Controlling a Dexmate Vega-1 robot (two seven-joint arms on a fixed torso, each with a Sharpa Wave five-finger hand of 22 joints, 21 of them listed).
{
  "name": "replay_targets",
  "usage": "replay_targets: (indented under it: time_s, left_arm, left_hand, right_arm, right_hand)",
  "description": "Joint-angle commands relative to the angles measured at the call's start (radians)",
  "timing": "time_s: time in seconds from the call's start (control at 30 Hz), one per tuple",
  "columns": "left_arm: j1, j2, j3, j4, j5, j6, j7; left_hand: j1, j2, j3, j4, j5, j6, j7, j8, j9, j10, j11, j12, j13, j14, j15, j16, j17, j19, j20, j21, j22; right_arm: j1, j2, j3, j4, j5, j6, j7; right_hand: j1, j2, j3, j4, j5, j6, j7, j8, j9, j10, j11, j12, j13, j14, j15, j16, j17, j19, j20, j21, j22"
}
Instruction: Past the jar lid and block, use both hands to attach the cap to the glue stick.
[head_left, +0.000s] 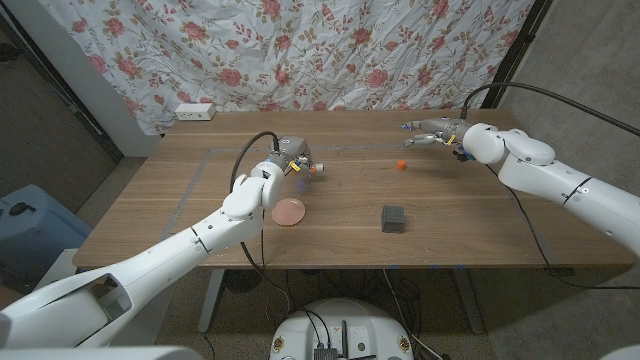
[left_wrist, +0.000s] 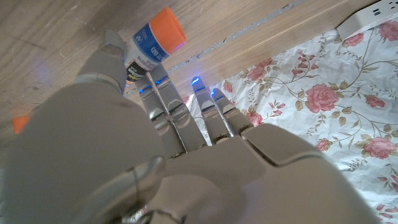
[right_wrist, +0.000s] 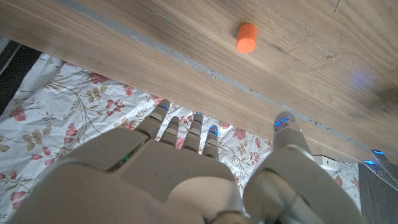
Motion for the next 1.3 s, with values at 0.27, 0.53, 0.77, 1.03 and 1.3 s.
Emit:
replay_targets:
  time_s: [0.27,0.53,0.77,1.03,1.3]
  left_arm:
    - [0.037,-0.019,-0.053,0.031,-0.170,-0.053,0.154]
    - [0.039,-0.021,-0.075,0.038,-0.261,-0.076,0.180]
    - [0.039,-0.020,-0.092,0.051,-0.327,-0.109,0.214]
    - [0.039,-0.023,-0.108,0.066,-0.396,-0.143,0.247]
    - [0.037,-0.026,-0.116,0.085,-0.452,-0.175,0.276]
  left_hand:
    - [-0.023,0.039,-0.002,-0.001,0.004,0.062,0.034,-0.004,0.010,0.029,-0.030,-0.003,0.014,-0.002,-0.127,-0.003,0.002,-0.012,0.003,-0.007,0.001]
    - [-0.025,0.038,-0.005,-0.001,0.004,0.058,0.032,-0.008,0.010,0.019,-0.029,-0.007,0.013,-0.011,-0.127,-0.007,0.000,-0.035,0.004,-0.011,0.001]
    - [-0.026,0.038,-0.006,-0.001,0.005,0.055,0.032,-0.013,0.011,0.009,-0.029,-0.011,0.013,-0.016,-0.121,-0.008,0.000,-0.059,-0.015,-0.014,0.000]
    - [-0.027,0.040,-0.007,0.000,0.005,0.051,0.033,-0.016,0.011,0.004,-0.030,-0.011,0.014,-0.016,-0.115,-0.008,-0.001,-0.076,-0.025,-0.014,0.000]
    - [-0.028,0.042,-0.007,0.000,0.005,0.049,0.035,-0.017,0.011,0.002,-0.029,-0.011,0.014,-0.018,-0.114,-0.008,-0.001,-0.080,-0.028,-0.012,0.000]
  right_arm:
    - [0.069,0.032,-0.056,0.020,-0.157,0.001,0.146]
    - [0.107,0.057,-0.081,0.063,-0.190,0.036,0.204]
    - [0.117,0.075,-0.095,0.100,-0.212,0.065,0.201]
    - [0.150,0.110,-0.125,0.161,-0.236,0.092,0.224]
    - [0.168,0.133,-0.146,0.186,-0.257,0.088,0.242]
  right_hand:
    - [0.059,-0.021,0.020,-0.002,0.006,0.018,0.006,0.012,0.007,0.024,0.011,0.013,0.006,0.028,0.006,0.012,-0.001,0.023,0.003,0.006,0.003]
    - [0.087,-0.034,0.025,-0.002,0.007,0.025,0.003,0.015,0.008,0.038,0.011,0.017,0.007,0.041,0.002,0.016,-0.002,0.029,0.004,0.006,0.003]
    - [0.114,-0.045,0.031,-0.002,0.007,0.027,0.004,0.017,0.009,0.053,0.007,0.020,0.008,0.052,0.003,0.019,-0.003,0.031,0.006,0.005,0.003]
    - [0.154,-0.067,0.035,-0.001,0.008,0.056,-0.003,0.030,0.011,0.079,0.002,0.025,0.010,0.073,-0.004,0.025,-0.004,0.046,0.008,0.007,0.004]
    - [0.175,-0.077,0.037,0.001,0.008,0.069,-0.008,0.035,0.012,0.086,0.003,0.025,0.011,0.082,-0.005,0.027,-0.005,0.050,0.009,0.007,0.004]
